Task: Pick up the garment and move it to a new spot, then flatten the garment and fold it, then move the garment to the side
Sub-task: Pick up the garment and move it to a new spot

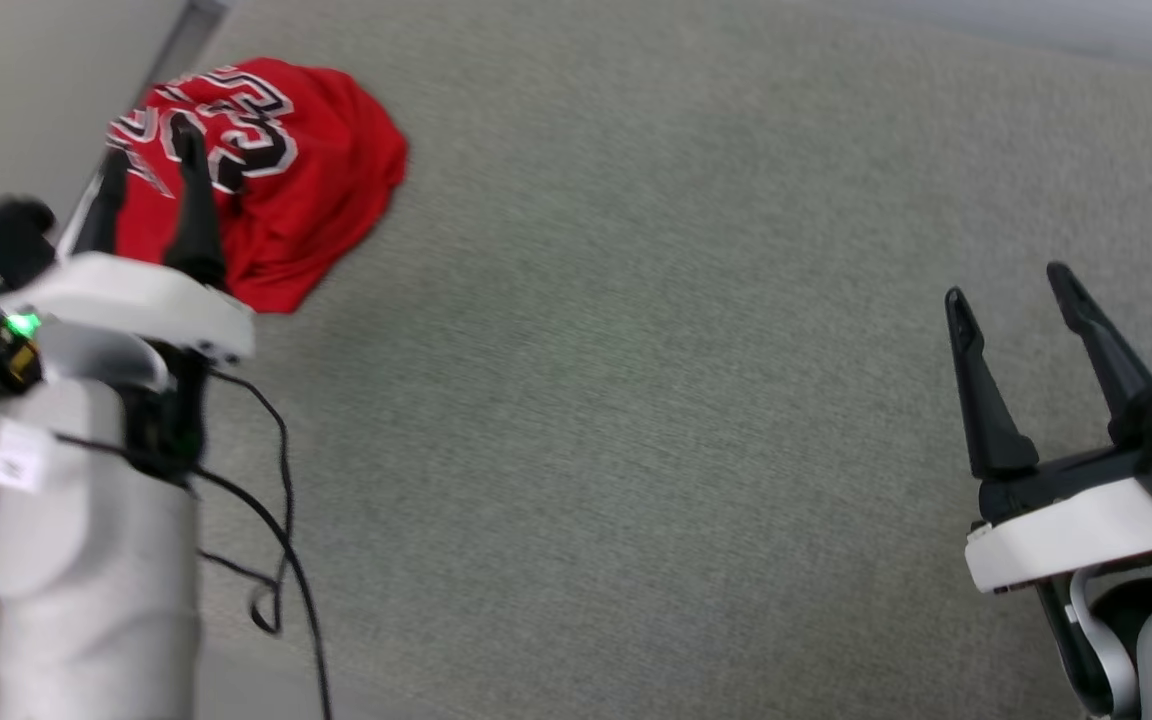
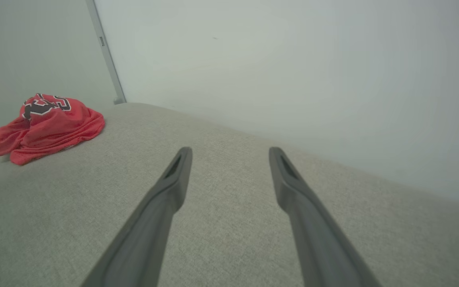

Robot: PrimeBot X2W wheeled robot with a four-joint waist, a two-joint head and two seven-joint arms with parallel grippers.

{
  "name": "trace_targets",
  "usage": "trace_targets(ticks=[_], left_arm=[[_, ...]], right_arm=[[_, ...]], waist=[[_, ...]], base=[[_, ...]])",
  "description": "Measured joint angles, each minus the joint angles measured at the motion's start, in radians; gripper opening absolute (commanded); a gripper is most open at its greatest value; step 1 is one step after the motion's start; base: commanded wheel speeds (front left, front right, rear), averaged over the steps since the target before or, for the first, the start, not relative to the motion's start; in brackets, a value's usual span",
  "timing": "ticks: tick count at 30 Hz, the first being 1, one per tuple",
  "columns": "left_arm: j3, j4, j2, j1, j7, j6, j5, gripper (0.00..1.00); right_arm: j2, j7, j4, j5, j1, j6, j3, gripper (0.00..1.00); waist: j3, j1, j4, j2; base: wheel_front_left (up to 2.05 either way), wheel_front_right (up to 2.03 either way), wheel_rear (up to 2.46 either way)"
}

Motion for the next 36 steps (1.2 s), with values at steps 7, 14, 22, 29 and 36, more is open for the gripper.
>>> trace_targets(ticks=[7,14,22,29,36], left_arm=[[0.012,0.157,0.143,-0.182,0.254,-0.004,-0.088,1.00],[0.022,0.292,0.262,-0.267,0.484,-0.005,-0.159,1.00],[0.034,0.395,0.327,-0.301,0.706,-0.008,-0.235,1.00],[0.021,0.396,0.355,-0.302,0.741,-0.007,-0.233,0.00],[-0.013,0.349,0.335,-0.273,0.470,0.047,-0.140,0.00]], right_arm=[[-0.003,-0.014,-0.002,0.002,-0.050,0.000,0.008,1.00],[-0.002,-0.025,-0.004,0.002,-0.089,0.000,0.014,1.00],[-0.006,-0.028,-0.004,0.007,-0.113,0.000,0.023,1.00],[-0.009,-0.027,-0.004,0.009,-0.116,0.000,0.015,1.00],[-0.005,-0.034,0.006,0.009,-0.108,0.000,0.004,1.00]], waist=[[0.105,0.0001,-0.077,0.0000],[0.198,0.0000,-0.148,0.0001],[0.278,-0.0003,-0.204,0.0000],[0.286,-0.0003,-0.220,0.0001],[0.234,-0.0001,-0.213,0.0000]], base=[[0.00,0.00,0.00],[0.00,0.00,0.00],[0.00,0.00,0.00],[0.00,0.00,0.00],[0.00,0.00,0.00]])
